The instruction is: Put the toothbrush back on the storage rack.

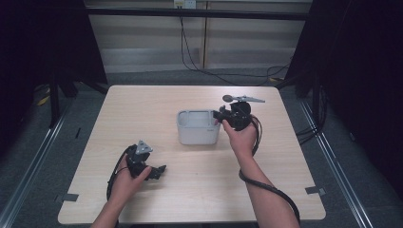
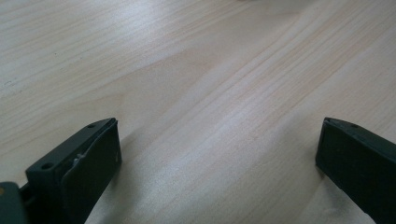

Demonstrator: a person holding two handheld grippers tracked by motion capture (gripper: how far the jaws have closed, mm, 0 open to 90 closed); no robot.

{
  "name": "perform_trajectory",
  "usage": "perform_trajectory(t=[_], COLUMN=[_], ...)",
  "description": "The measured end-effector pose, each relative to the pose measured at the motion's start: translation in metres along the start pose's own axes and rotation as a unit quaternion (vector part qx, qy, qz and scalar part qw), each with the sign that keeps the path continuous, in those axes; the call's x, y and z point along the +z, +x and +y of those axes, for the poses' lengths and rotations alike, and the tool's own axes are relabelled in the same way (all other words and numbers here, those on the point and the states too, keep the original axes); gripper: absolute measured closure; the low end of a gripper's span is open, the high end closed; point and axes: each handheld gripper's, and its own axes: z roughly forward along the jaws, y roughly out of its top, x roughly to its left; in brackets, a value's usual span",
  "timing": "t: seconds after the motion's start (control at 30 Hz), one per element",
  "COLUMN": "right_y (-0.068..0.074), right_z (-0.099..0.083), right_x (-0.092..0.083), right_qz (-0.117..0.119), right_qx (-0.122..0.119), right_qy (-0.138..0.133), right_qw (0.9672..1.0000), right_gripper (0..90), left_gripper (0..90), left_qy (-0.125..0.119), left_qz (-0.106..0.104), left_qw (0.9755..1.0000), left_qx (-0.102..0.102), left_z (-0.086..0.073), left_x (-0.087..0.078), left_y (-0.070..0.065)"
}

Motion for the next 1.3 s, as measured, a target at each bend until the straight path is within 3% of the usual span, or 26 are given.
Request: perform_trajectory(t=[0.37, 0.87, 1.3], right_y=[-0.005, -0.008, -0.008], right_z=[-0.002, -0.001, -0.007], right_x=[-0.003, -0.013, -0.017], right_qz=[0.010, 0.022, 0.050], right_qx=[0.002, -0.017, -0.043], right_qy=[0.003, -0.010, 0.017], right_qw=[0.9999, 0.9996, 0.9977], right_gripper=[55.3, 45.4, 34.8], left_gripper=[0.0, 0.0, 0.0], left_qy=[0.000, 0.000, -0.002], left_qz=[-0.001, 0.000, 0.002], left_qw=[1.0000, 1.0000, 1.0000], left_qx=[-0.001, -0.001, -0.002], left_z=[0.000, 0.000, 0.001], left_x=[0.000, 0.000, 0.001], left_y=[0.000, 0.000, 0.000])
